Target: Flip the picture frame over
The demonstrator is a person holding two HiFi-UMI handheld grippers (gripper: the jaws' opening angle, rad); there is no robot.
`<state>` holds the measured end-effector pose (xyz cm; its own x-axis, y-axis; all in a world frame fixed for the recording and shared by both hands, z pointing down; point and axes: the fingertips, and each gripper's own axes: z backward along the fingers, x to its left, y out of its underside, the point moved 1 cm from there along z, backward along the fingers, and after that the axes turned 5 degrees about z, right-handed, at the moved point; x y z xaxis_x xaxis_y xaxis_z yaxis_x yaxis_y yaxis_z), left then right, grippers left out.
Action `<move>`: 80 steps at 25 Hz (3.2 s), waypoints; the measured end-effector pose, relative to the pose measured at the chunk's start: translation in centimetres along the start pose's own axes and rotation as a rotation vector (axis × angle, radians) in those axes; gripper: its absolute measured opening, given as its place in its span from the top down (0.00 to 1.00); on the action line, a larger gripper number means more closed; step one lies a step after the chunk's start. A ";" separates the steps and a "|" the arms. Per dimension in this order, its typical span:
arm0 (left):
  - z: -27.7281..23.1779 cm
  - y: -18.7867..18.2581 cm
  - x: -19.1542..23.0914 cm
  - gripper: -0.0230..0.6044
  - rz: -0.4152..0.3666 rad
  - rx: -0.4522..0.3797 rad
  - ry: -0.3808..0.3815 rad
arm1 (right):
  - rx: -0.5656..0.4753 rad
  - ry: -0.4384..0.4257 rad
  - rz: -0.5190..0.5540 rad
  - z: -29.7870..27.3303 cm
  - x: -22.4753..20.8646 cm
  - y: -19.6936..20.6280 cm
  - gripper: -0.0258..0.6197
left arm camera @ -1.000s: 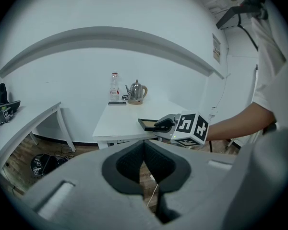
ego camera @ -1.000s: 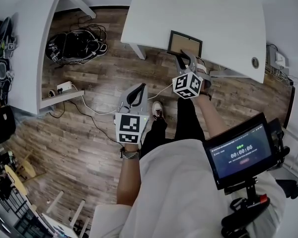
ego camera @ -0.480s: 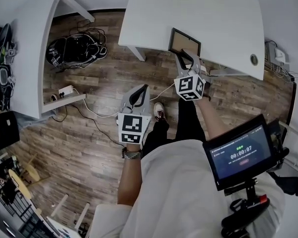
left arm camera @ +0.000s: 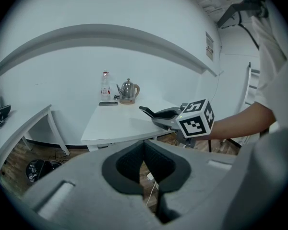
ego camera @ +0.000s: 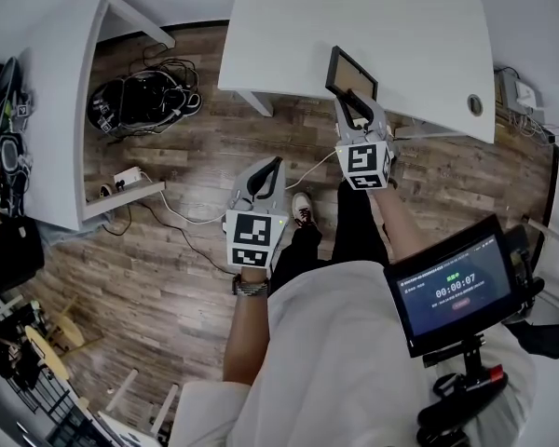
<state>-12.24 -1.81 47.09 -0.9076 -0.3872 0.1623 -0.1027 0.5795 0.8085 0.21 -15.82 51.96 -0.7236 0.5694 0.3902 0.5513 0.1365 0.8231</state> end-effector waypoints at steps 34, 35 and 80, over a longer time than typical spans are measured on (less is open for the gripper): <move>-3.8 -0.5 -4.5 0.96 -0.069 0.021 0.106 | -0.356 0.200 -0.907 6.0 -9.8 2.6 0.83; -3.8 -0.5 -4.5 0.96 -0.071 0.023 0.108 | -0.365 0.208 -0.931 6.1 -10.1 2.9 0.83; -6.7 0.4 -7.1 0.96 -0.105 0.065 0.190 | -0.238 0.293 -1.309 6.1 -9.1 13.1 0.84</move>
<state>-3.14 -3.66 50.11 -0.7981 -0.5727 0.1875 -0.2246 0.5715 0.7893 16.55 -14.24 56.72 -0.7341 -0.0636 -0.6761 -0.6634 0.2797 0.6940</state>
